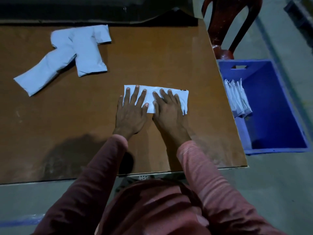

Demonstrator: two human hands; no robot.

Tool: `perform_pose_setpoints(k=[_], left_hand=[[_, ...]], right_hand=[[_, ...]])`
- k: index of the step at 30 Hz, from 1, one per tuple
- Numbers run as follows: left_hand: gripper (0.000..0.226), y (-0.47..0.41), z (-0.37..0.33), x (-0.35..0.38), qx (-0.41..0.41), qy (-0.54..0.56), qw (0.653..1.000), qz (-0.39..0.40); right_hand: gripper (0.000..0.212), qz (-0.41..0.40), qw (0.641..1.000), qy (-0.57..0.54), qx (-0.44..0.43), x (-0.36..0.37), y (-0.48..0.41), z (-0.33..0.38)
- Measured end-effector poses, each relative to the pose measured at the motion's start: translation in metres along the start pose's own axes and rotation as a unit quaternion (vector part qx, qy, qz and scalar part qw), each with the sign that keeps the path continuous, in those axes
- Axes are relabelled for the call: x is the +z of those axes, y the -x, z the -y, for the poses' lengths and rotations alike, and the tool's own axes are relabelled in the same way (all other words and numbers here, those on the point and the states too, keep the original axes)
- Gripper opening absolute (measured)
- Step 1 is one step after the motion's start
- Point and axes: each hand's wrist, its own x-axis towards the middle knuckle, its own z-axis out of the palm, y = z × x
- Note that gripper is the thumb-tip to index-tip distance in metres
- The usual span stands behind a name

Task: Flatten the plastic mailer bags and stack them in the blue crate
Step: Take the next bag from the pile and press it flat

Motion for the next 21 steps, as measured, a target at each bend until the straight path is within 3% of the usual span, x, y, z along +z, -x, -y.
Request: perform_pose_setpoints(k=[4,9,13,21], left_hand=[[0.062,0.0,-0.001,0.004,0.004,-0.005,1.0,-0.005],[0.064,0.007,-0.003,-0.008,0.008,0.003,1.0,-0.023],[0.057,0.032,-0.014,-0.016,0.043,0.039,0.996,-0.069],[0.058,0.044,-0.012,-0.008,0.037,0.03,0.999,-0.004]], right_hand=[[0.044,-0.017,1.0,-0.002,0.007,0.0,0.003,-0.001],[0.047,0.038,0.999,-0.001,0.008,-0.017,0.009,0.004],[0.042,-0.008,1.0,0.006,-0.006,-0.023,0.033,0.004],[0.043,0.035,0.999,-0.008,0.007,-0.019,0.038,0.004]])
